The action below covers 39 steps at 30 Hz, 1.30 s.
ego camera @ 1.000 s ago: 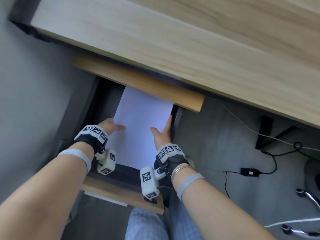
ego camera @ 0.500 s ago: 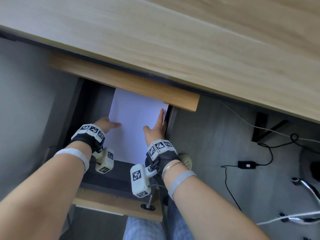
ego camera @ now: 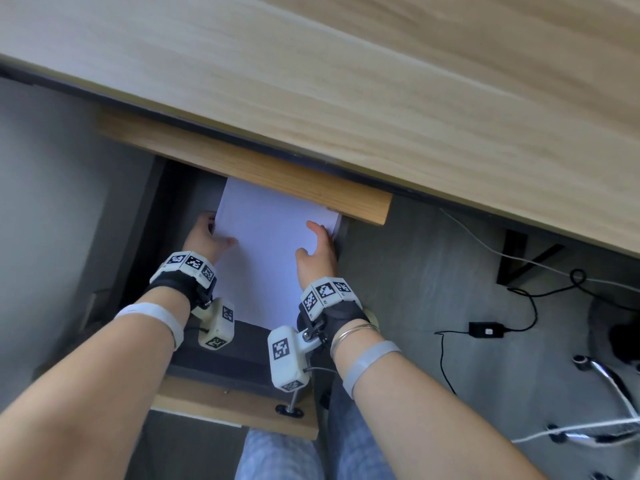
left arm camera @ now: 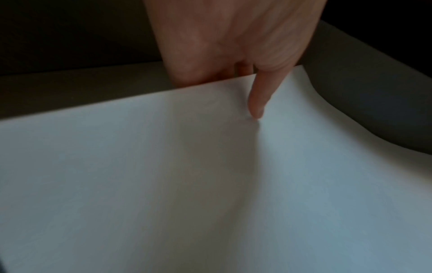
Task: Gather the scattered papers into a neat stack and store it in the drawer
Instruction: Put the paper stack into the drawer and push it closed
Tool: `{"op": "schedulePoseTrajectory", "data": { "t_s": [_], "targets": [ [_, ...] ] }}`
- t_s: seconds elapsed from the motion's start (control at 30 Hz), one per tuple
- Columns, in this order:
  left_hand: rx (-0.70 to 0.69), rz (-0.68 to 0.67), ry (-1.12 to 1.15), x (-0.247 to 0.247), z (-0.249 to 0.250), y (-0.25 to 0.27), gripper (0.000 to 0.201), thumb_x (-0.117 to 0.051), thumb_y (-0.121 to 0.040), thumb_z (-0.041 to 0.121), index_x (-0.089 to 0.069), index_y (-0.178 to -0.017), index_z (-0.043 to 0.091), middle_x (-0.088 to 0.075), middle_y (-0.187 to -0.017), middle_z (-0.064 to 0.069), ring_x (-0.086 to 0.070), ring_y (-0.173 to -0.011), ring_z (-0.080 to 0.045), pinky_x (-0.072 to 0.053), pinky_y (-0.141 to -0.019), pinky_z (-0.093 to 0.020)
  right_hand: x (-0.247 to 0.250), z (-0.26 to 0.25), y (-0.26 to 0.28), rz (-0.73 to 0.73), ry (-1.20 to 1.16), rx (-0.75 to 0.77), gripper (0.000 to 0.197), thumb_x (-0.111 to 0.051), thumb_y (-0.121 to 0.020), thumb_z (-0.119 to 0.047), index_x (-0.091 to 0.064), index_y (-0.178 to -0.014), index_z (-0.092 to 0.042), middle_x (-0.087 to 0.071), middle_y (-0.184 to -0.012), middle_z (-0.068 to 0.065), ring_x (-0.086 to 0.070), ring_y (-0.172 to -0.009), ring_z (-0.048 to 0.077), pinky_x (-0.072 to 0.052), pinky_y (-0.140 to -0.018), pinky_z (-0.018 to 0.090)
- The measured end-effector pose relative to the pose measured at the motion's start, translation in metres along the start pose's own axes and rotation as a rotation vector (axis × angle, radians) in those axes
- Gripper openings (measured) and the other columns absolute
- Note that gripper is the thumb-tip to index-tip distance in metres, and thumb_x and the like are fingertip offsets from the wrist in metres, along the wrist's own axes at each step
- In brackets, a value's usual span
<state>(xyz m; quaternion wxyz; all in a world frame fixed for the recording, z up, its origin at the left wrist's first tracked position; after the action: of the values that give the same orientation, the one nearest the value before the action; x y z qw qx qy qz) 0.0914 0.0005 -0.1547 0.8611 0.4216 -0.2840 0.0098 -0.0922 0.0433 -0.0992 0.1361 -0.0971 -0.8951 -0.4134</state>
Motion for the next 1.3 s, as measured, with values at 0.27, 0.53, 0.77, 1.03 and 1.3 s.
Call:
{"op": "schedulePoseTrajectory", "data": {
  "t_s": [0.27,0.53,0.77,1.03,1.3],
  "targets": [
    [-0.003,0.157,-0.100,-0.011,0.002,0.004,0.058,-0.057,-0.084,0.006,-0.044,-0.140,0.016,-0.033,-0.144,-0.016,-0.039,-0.131,-0.034,-0.031,-0.110,-0.031,0.009,-0.004,0.001,-0.030,0.043,-0.011,0.040,-0.039,-0.091,0.000,-0.055,-0.124,-0.016,-0.052,-0.134,0.006,-0.060,-0.103,0.032,-0.044,-0.075,0.026],
    [0.039,0.047,-0.126,0.005,0.002,0.006,0.049,-0.051,-0.087,0.010,-0.047,-0.136,0.014,-0.040,-0.143,-0.022,-0.040,-0.130,-0.037,-0.036,-0.107,-0.037,0.009,-0.002,-0.002,-0.073,0.055,0.002,0.039,-0.038,-0.091,0.001,-0.055,-0.124,-0.013,-0.050,-0.139,0.008,-0.056,-0.118,0.026,-0.041,-0.078,0.023],
    [0.159,0.186,0.044,0.042,-0.036,0.071,0.044,-0.051,-0.086,0.003,-0.055,-0.129,0.010,-0.058,-0.133,-0.013,-0.055,-0.120,-0.032,-0.042,-0.102,-0.034,0.018,-0.015,0.011,-0.083,0.096,0.038,0.033,-0.036,-0.093,0.003,-0.061,-0.114,-0.004,-0.060,-0.124,0.013,-0.057,-0.092,0.018,-0.040,-0.066,0.018],
    [0.479,0.415,0.029,0.072,-0.093,0.148,0.037,-0.056,-0.081,0.008,-0.057,-0.118,0.011,-0.046,-0.133,-0.019,-0.050,-0.118,-0.040,-0.043,-0.100,-0.041,0.021,-0.028,0.037,-0.197,0.157,0.055,0.031,-0.037,-0.093,0.002,-0.062,-0.111,-0.003,-0.064,-0.120,0.017,-0.054,-0.090,0.019,-0.043,-0.072,0.025],
    [0.665,0.514,0.269,0.038,-0.116,0.185,0.060,-0.056,-0.087,0.007,-0.028,-0.140,0.000,-0.039,-0.142,-0.022,-0.046,-0.126,-0.038,-0.044,-0.095,-0.039,0.013,-0.017,0.046,-0.282,0.181,0.046,0.034,-0.033,-0.093,0.001,-0.061,-0.112,-0.004,-0.059,-0.101,0.007,-0.055,-0.078,0.014,-0.043,-0.064,0.018]
  ]
}}
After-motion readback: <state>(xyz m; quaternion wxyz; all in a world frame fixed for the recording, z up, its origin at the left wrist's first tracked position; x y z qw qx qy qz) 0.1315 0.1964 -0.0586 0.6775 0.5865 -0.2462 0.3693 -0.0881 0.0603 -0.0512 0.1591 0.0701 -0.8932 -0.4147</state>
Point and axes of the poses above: each hand's wrist, its own y-axis away from the middle knuckle, its own x-axis out of the back of the hand, z = x × y, the point moved 2 cm from there along -y, towards the middle knuckle
